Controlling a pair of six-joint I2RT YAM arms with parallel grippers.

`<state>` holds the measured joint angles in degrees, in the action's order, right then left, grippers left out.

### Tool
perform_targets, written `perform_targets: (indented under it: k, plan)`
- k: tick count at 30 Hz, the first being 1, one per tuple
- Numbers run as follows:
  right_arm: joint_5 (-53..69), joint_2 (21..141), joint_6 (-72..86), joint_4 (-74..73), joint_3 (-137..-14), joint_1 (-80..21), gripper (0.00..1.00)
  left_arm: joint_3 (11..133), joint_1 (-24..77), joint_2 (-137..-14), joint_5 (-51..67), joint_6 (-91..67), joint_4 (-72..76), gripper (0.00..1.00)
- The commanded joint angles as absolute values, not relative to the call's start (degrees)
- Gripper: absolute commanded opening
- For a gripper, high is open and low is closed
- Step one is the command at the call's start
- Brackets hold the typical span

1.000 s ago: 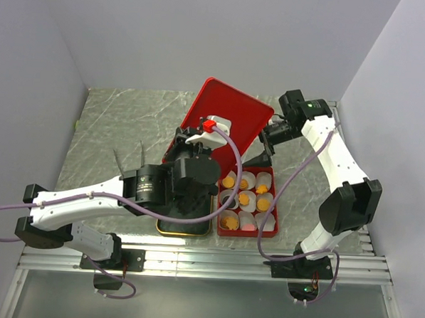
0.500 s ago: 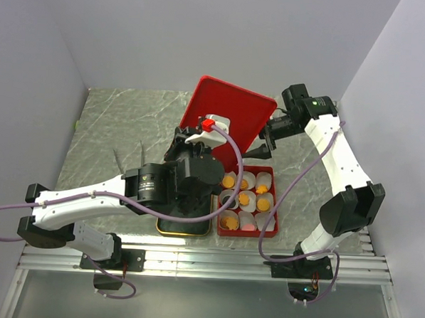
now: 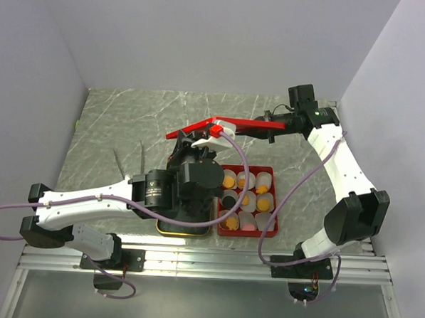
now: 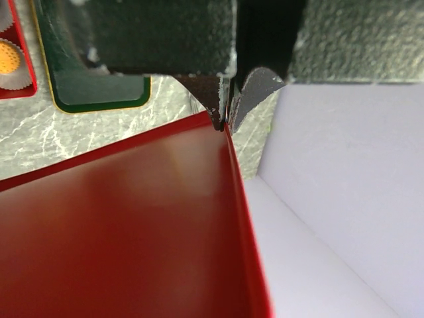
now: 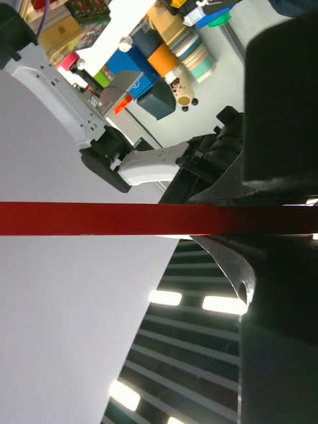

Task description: Pack the cookies

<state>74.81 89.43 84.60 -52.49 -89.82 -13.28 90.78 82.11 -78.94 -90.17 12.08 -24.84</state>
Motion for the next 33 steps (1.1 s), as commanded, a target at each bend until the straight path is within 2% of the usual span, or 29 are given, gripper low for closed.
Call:
perform_targets:
  k: [1, 5, 9, 12, 16, 20, 23, 24, 28, 30, 31, 33]
  plan:
    - [77.5, 85.2, 89.4, -39.1, -87.9, -14.7, 0.02, 88.3, 82.9, -77.7, -97.2, 21.0, -9.4, 0.00]
    - [76.0, 84.3, 93.4, -31.7, -84.3, -11.4, 0.00, 86.8, 84.4, -77.2, -97.5, 26.6, -5.4, 0.02]
    - [74.7, 84.4, 94.5, -25.2, -81.7, -6.6, 0.00, 82.8, 87.3, -76.9, -97.5, 38.0, 6.8, 0.18]
    - [73.1, 84.3, 95.2, -20.6, -79.2, -1.5, 0.00, 83.8, 89.4, -78.6, -97.5, 40.3, 7.1, 0.25]
    - [70.8, 83.9, 96.2, -17.1, -77.8, 6.2, 0.00, 84.5, 91.4, -80.0, -97.4, 44.3, 11.1, 0.29]
    - [68.6, 82.1, 97.7, -14.2, -77.9, 14.0, 0.00, 83.4, 92.9, -81.1, -97.3, 57.3, 23.0, 0.32]
    - [68.6, 81.3, 96.3, -14.3, -77.4, 15.8, 0.00, 82.4, 94.2, -82.9, -96.6, 71.5, 39.2, 0.38]
    - [68.1, 81.2, 91.0, -20.5, -78.3, 16.6, 0.00, 82.3, 94.7, -84.3, -96.6, 75.5, 48.0, 0.42]
    - [65.0, 80.9, 79.9, -33.1, -82.1, 17.8, 0.00, 84.5, 95.4, -87.2, -96.8, 87.4, 59.6, 0.32]
    - [61.9, 79.5, 74.8, -37.2, -82.4, 17.8, 0.00, 86.1, 95.4, -87.9, -97.4, 89.0, 60.9, 0.44]
    - [60.3, 79.4, 72.3, -39.3, -83.7, 17.8, 0.00, 87.0, 95.4, -88.0, -97.5, 87.6, 59.6, 0.60]
    - [56.7, 78.8, 65.7, -46.0, -85.1, 18.1, 0.00, 88.2, 95.6, -88.0, -97.5, 84.8, 55.6, 0.76]
